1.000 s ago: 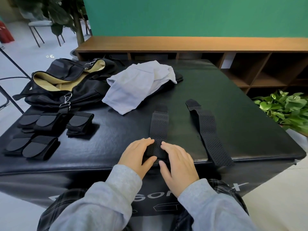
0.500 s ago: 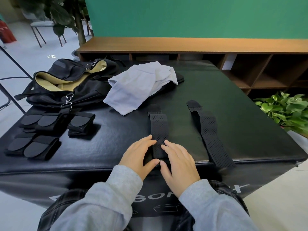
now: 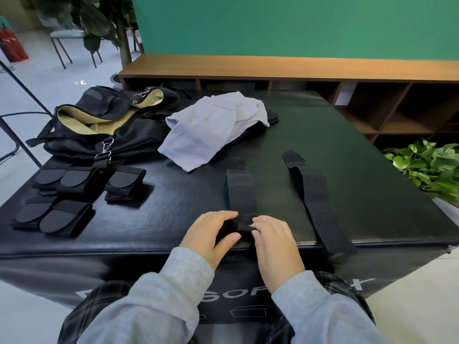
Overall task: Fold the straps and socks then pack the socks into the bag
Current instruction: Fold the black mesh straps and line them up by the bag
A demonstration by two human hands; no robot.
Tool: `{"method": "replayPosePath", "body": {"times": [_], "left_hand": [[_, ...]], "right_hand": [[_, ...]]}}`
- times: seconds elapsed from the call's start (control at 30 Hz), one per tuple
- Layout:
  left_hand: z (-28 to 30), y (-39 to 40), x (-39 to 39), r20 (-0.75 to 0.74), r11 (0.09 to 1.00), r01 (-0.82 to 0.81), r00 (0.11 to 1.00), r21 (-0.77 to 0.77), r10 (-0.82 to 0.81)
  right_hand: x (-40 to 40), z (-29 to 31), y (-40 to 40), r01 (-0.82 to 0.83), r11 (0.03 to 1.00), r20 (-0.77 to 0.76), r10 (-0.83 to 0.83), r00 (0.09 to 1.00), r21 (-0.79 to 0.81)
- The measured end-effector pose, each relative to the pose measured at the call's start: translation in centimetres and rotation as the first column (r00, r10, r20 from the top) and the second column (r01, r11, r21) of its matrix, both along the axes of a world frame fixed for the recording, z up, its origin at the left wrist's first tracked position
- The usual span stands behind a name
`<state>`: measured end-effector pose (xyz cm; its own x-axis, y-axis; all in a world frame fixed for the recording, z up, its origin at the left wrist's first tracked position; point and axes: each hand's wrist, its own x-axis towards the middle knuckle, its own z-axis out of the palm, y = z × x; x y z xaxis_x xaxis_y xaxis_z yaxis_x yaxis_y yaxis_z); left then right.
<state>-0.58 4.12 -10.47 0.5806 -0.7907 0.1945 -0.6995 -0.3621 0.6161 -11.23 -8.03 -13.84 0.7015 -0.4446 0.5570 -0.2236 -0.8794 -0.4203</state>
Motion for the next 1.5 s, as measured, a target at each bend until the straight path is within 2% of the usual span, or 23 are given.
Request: {"method": "replayPosePath", "body": {"times": [0.1,0.23,0.37,0.47,0.57,0.77,0.87,1.0,1.2,1.37,1.5], "left_hand": [[0.0,0.2,-0.1,-0.089,0.999,-0.004,0.996,-0.048,0.000],[-0.1,0.3,-0.2,-0.182,0.991,-0.066,0.982,-0.114,0.045],[-0.2,0.4,-0.5,-0.309,0.978,-0.166,0.943,-0.123,0.121],[-0.5,0.4,-0.5,-0.322,0.969,-0.205,0.934,-0.140,0.151],[-0.6,0.2,-0.5,-0.292,0.971,-0.203,0.943,-0.126,0.159],[0.1,0.0,-0.3,-0.108,0.997,-0.061,0.993,-0.050,0.056],[0.3,0.0,0.0,-0.021,1.000,-0.004,1.000,0.010,0.004],[0.4,-0.1,0.0,0.011,0.999,0.011,1.000,0.032,-0.011],[-0.2,0.1,-0.1,-0.054,0.998,-0.029,0.998,-0.049,0.026],[-0.4,0.2,-0.2,-0.146,0.981,-0.080,0.988,-0.178,0.054],[-0.4,0.2,-0.5,-0.248,0.967,-0.170,0.961,-0.191,0.120]], "right_hand": [[-0.2,0.9,-0.2,0.019,0.999,-0.022,-0.018,1.000,0.041],[-1.0,2.3,-0.1,0.003,0.953,-0.094,0.027,0.995,0.303],[-1.4,2.7,0.2,0.006,0.907,0.067,-0.037,0.997,0.420],[-1.3,2.4,-0.1,-0.009,0.919,0.088,-0.028,0.996,0.395],[-1.1,1.8,-0.5,-0.039,0.966,0.052,0.027,0.998,0.254],[-0.7,1.2,-0.4,0.005,0.993,-0.006,-0.005,1.000,0.120],[-0.7,1.1,-0.3,0.021,0.994,-0.026,-0.018,0.999,0.108],[-0.7,0.9,-0.1,0.036,0.997,-0.055,-0.033,0.998,0.064],[-0.9,0.6,-0.4,-0.001,0.991,-0.041,0.006,0.999,0.131],[-0.9,0.5,-0.8,-0.038,0.988,0.015,0.036,0.999,0.151],[-1.0,0.8,-0.8,-0.060,0.986,0.014,0.059,0.998,0.157]]}}
